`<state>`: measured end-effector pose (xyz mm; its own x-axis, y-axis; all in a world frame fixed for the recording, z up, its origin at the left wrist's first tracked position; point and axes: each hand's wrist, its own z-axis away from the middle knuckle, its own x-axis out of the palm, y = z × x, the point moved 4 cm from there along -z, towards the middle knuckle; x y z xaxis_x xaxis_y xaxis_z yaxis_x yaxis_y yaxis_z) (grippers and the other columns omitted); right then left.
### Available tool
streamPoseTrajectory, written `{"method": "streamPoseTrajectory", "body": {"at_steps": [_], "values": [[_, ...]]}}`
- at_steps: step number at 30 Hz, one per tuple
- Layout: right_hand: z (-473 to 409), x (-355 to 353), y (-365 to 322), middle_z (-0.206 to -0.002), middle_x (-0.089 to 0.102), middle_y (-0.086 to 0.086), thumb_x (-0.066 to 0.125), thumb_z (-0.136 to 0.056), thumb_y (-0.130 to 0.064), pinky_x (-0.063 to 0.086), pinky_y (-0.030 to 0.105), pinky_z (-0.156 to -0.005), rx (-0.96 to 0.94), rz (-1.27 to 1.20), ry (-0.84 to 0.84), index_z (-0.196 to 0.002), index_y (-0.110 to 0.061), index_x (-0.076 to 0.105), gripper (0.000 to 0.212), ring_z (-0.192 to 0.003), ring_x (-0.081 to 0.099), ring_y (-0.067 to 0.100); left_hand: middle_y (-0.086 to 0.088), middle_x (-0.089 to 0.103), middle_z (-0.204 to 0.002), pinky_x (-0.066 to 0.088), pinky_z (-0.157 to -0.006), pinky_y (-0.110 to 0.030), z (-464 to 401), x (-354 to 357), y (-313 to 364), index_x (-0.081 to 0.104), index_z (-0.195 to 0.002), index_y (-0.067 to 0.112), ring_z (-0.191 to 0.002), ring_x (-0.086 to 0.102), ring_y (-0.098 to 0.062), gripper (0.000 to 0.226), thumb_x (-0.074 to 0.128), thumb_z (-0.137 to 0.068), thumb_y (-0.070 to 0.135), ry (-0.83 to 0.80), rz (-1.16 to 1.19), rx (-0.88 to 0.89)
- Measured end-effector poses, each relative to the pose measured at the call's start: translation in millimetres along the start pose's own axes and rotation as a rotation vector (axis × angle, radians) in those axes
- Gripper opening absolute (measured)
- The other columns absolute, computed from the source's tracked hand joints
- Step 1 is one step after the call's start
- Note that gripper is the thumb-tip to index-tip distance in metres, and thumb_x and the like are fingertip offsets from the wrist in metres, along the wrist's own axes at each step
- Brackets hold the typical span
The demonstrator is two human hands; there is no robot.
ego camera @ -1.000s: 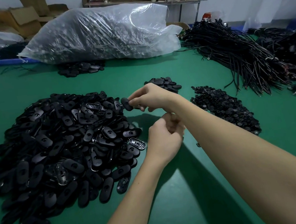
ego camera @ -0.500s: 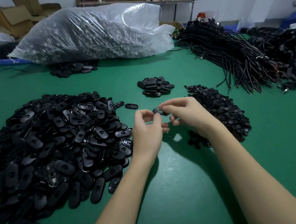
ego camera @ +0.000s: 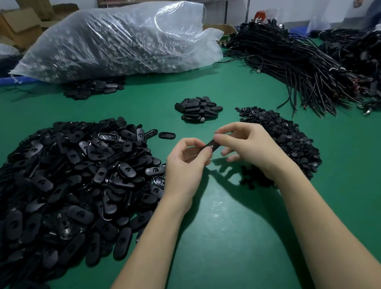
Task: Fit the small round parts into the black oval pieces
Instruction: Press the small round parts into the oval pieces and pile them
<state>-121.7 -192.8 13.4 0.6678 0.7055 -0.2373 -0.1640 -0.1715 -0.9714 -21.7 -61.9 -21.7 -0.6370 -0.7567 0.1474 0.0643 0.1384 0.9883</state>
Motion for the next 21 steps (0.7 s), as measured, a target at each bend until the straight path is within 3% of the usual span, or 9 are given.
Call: {"method": "streamPoseTrajectory", "body": {"at_steps": [2, 4, 6, 8, 11, 13, 18, 21], "values": [[0.2, -11.4, -1.0, -0.086, 0.076, -0.011, 0.072, -0.092, -0.031, 0.050, 0.014, -0.069, -0.065, 0.341, 0.147, -0.093, -0.027, 0.076, 0.006, -0.076, 0.068, -0.002, 0.004, 0.073, -0.079, 0.056, -0.087, -0.032, -1.2, 0.0, -1.1, 0.064, -0.089, 0.014, -0.078, 0.068, -0.012, 0.012, 0.074, -0.089, 0.009, 0.006, 0.015, -0.015], [3.0, -18.6, -3.0, -0.092, 0.073, -0.015, 0.067, -0.092, -0.031, 0.050, 0.024, -0.071, -0.077, 0.634, 0.234, -0.095, -0.030, 0.075, 0.009, -0.082, 0.066, 0.004, 0.003, 0.073, -0.080, 0.057, -0.089, -0.033, -1.5, 0.2, -2.0, 0.062, -0.087, 0.013, -0.079, 0.071, -0.014, 0.014, 0.074, -0.089, 0.005, 0.016, 0.052, -0.033], [5.6, -23.1, -3.2, -0.099, 0.071, -0.012, 0.066, -0.090, -0.029, 0.048, 0.029, -0.070, -0.020, 0.815, 0.228, -0.102, -0.031, 0.074, 0.014, -0.087, 0.064, 0.015, -0.005, 0.072, -0.091, 0.058, -0.089, -0.032, -1.5, -0.5, -3.0, 0.059, -0.088, 0.011, -0.082, 0.075, -0.017, 0.016, 0.071, -0.090, 0.000, 0.036, 0.098, -0.042], [5.5, -26.5, -0.4, -0.107, 0.070, -0.004, 0.068, -0.089, -0.025, 0.053, 0.034, -0.078, 0.066, 0.901, 0.176, -0.109, -0.029, 0.073, 0.021, -0.096, 0.064, 0.022, -0.012, 0.067, -0.102, 0.059, -0.090, -0.034, -1.5, -1.3, -2.3, 0.060, -0.099, 0.011, -0.085, 0.077, -0.022, 0.018, 0.067, -0.091, -0.005, 0.044, 0.147, -0.060], [5.4, -30.5, 1.7, -0.114, 0.069, 0.007, 0.068, -0.089, -0.017, 0.058, 0.041, -0.088, 0.141, 0.860, 0.170, -0.110, -0.025, 0.074, 0.023, -0.098, 0.066, 0.027, -0.021, 0.063, -0.109, 0.060, -0.082, -0.028, -2.0, -0.6, 0.6, 0.065, -0.112, 0.012, -0.089, 0.077, -0.028, 0.027, 0.062, -0.093, -0.008, 0.028, 0.261, -0.094], [5.8, -31.9, 2.5, -0.114, 0.070, 0.010, 0.067, -0.089, -0.012, 0.058, 0.041, -0.089, 0.141, 0.808, 0.216, -0.102, -0.023, 0.076, 0.019, -0.097, 0.068, 0.028, -0.020, 0.069, -0.100, 0.060, -0.078, -0.026, -1.2, -0.9, 2.4, 0.066, -0.110, 0.008, -0.091, 0.076, -0.030, 0.021, 0.060, -0.095, -0.006, 0.036, 0.317, -0.104], [8.0, -36.5, -0.2, -0.095, 0.075, 0.009, 0.065, -0.090, -0.008, 0.060, 0.038, -0.084, 0.080, 0.739, 0.307, -0.093, -0.019, 0.081, 0.019, -0.086, 0.070, 0.025, -0.017, 0.077, -0.096, 0.061, -0.079, -0.029, 0.6, -0.4, 4.0, 0.061, -0.106, 0.007, -0.096, 0.075, -0.029, 0.009, 0.063, -0.097, 0.005, 0.027, 0.349, -0.103], [9.2, -41.2, -1.2, -0.078, 0.077, 0.000, 0.073, -0.090, -0.009, 0.060, 0.027, -0.080, 0.044, 0.425, 0.304, -0.092, -0.016, 0.081, 0.011, -0.074, 0.074, 0.011, -0.017, 0.077, -0.101, 0.061, -0.079, -0.029, 0.1, 0.1, 3.6, 0.064, -0.104, 0.006, -0.097, 0.075, -0.028, 0.007, 0.063, -0.097, 0.007, 0.031, 0.355, -0.111]]}}
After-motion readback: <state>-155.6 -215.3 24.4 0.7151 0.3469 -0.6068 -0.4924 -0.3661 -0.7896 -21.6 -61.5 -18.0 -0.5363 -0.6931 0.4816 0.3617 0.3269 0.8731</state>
